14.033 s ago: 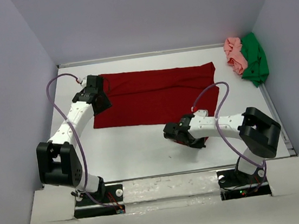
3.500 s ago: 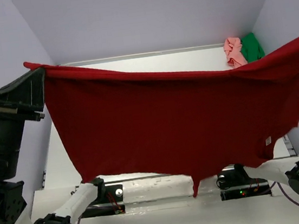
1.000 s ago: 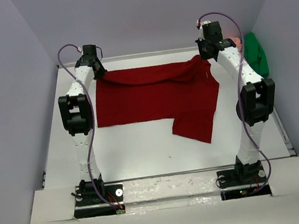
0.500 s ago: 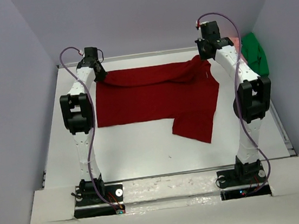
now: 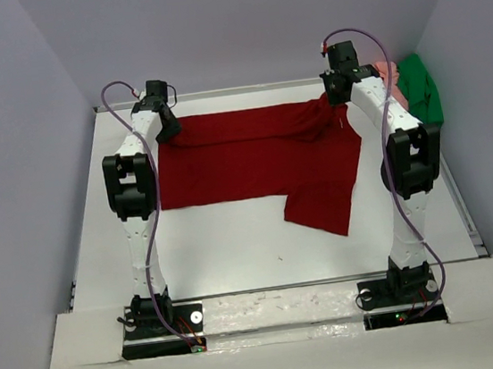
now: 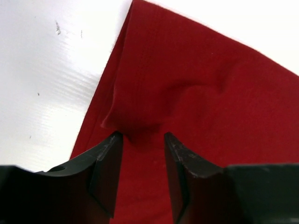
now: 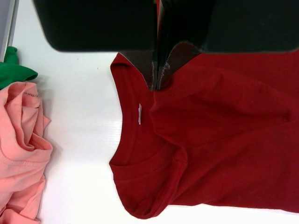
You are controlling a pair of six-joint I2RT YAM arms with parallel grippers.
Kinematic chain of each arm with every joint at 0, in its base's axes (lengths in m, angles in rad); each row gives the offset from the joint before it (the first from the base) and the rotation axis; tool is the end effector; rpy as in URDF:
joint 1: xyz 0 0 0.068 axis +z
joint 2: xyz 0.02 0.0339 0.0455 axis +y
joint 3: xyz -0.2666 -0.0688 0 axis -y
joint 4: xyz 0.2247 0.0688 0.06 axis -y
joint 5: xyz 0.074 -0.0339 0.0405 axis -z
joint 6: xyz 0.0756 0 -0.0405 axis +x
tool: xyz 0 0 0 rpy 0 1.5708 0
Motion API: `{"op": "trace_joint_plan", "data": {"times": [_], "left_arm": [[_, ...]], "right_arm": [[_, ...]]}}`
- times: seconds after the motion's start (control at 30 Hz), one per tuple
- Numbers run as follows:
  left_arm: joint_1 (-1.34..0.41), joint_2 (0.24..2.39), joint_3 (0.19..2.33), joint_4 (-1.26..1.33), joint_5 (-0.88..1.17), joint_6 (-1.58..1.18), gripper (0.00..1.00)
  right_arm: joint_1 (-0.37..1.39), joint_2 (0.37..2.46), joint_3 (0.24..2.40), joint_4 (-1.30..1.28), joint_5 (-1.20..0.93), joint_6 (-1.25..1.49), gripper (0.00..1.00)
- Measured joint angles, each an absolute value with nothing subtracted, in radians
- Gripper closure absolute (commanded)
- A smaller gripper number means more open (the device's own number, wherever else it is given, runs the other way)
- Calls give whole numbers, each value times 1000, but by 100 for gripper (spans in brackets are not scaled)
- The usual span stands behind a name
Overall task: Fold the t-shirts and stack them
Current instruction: Fold the tshirt
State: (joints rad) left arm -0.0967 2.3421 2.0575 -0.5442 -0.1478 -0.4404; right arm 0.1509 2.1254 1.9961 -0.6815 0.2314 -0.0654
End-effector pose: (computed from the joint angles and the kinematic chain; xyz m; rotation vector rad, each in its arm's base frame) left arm 0.5374 -0.0409 0.1895 -0.4762 2.3412 -0.0760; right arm 0.4896 0.0569 0.2637 -0.1461 2.3617 -0.2341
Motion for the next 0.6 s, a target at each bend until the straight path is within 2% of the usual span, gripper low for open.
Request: {"op": "trace_joint_plan", "data": {"times": [0.37, 0.6], "left_arm": [[-98, 2342, 2051, -628, -255, -552, 43], [-96, 2331, 1969, -637, -256, -668, 42]], "right_arm": [[151, 2127, 1993, -687, 247, -62, 100], [151, 2127, 1929, -716, 316, -38, 100]]}}
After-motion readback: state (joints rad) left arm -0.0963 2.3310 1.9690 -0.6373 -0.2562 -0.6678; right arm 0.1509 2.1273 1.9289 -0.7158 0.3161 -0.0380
